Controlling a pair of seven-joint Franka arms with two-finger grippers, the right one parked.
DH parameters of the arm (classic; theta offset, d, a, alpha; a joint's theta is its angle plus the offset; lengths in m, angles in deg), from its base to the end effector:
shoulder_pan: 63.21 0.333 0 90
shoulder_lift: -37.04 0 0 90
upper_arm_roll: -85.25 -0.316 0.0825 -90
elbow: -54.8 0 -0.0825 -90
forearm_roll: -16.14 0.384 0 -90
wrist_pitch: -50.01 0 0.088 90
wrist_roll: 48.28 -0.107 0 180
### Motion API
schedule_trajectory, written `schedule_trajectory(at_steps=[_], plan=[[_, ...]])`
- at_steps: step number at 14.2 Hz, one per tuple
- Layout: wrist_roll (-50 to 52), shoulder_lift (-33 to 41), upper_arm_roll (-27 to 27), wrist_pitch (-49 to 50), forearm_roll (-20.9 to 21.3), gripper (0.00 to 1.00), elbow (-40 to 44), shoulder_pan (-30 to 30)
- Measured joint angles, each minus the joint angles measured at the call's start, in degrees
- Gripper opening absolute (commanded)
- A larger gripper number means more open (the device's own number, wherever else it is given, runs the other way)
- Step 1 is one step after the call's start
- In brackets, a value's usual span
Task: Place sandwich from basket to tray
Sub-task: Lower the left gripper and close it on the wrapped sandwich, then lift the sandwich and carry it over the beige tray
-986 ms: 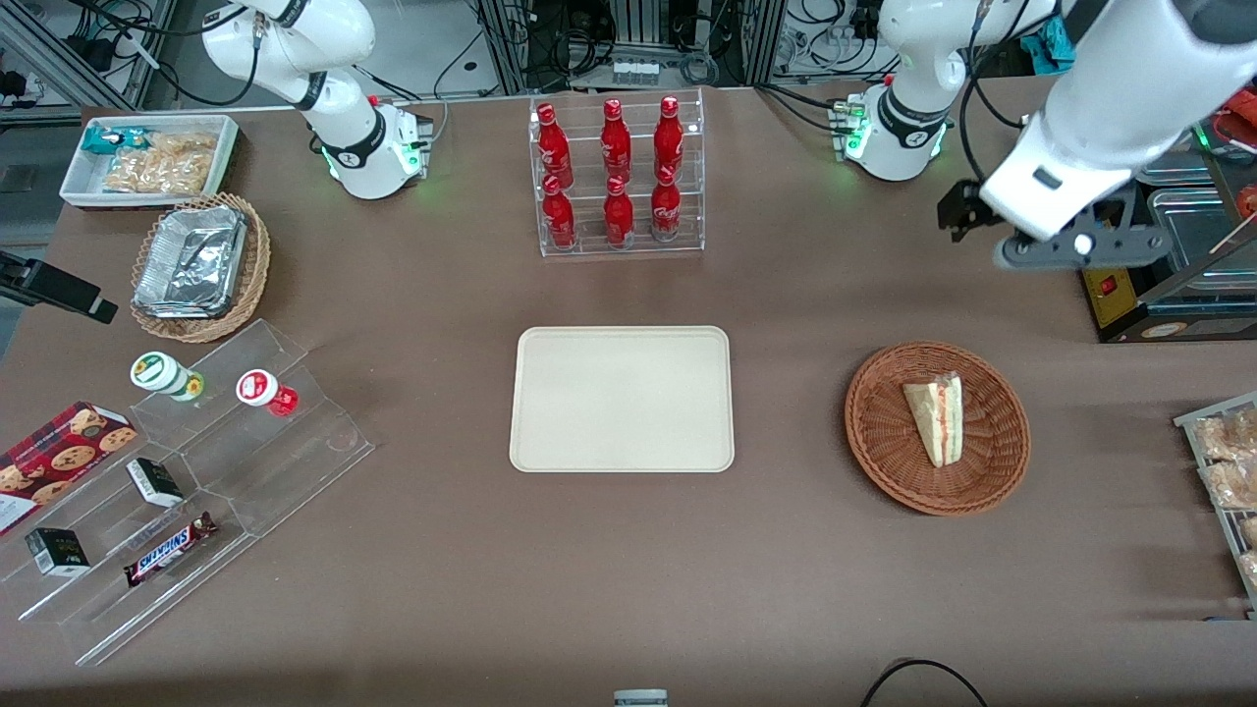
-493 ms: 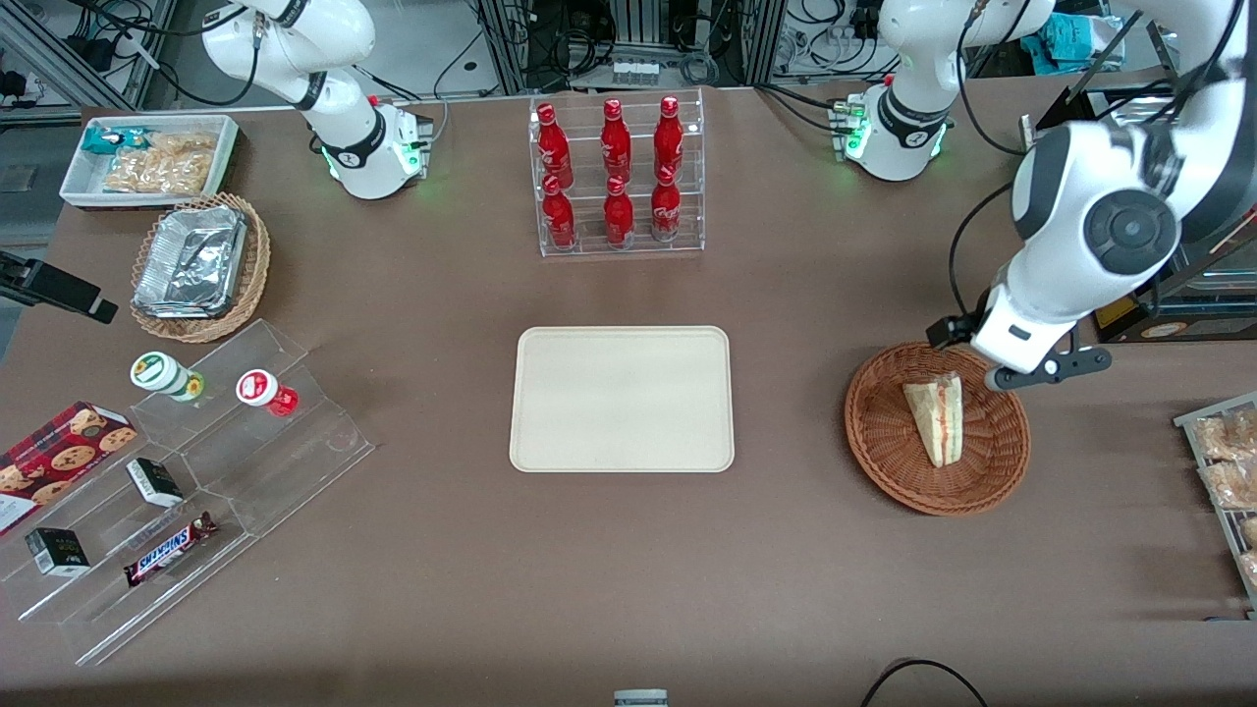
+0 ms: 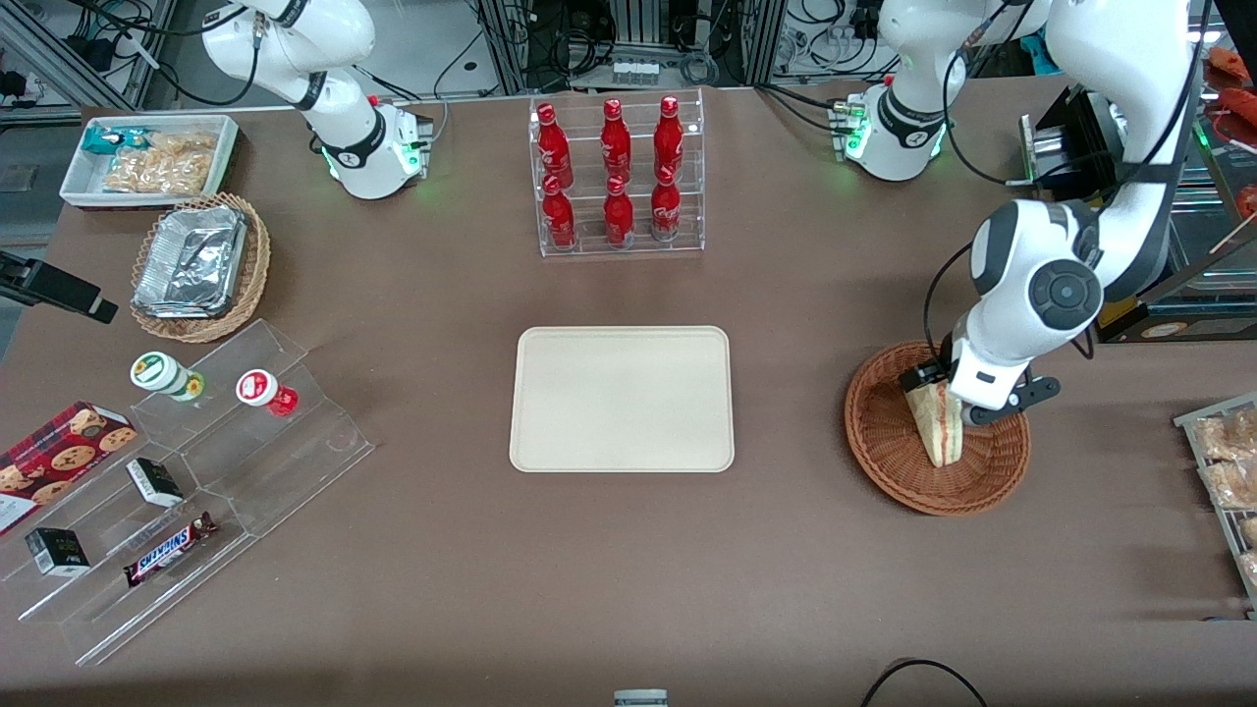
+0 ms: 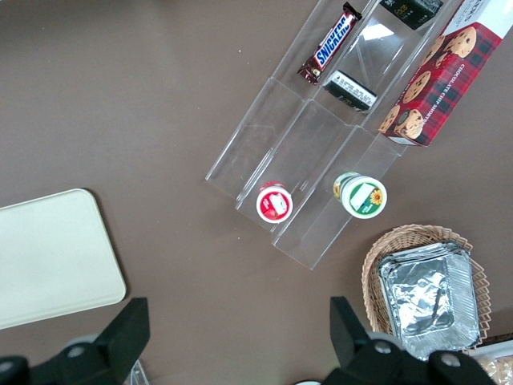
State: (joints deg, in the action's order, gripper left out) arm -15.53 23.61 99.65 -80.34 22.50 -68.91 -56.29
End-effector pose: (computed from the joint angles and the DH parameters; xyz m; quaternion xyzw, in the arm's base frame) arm 0.5463 -0.0682 0.2831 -0.9816 -0.1826 0.0473 0.0293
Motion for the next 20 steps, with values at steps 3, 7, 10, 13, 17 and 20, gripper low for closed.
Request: schedule_trajectory(at_steps=[3, 7, 10, 13, 17, 20], plan=[[-0.14, -2.49, -0.28, -2.0, 0.01, 1.0, 0.06, 0.93], [-1.44, -4.41, -0.55, -3.83, 0.02, 0.34, 0.11, 1.07], [-1.63, -5.86, -0.68, -4.78, 0.02, 0.11, 0.41, 1.07], [-1.66, -5.89, -0.71, -4.81, 0.02, 0.1, 1.49, 1.06], [-1.67, -4.4, 0.32, 3.56, 0.01, 0.11, 8.72, 0.52], [2.33, -2.72, 4.76, 20.1, -0.25, 0.12, 19.98, -3.59]])
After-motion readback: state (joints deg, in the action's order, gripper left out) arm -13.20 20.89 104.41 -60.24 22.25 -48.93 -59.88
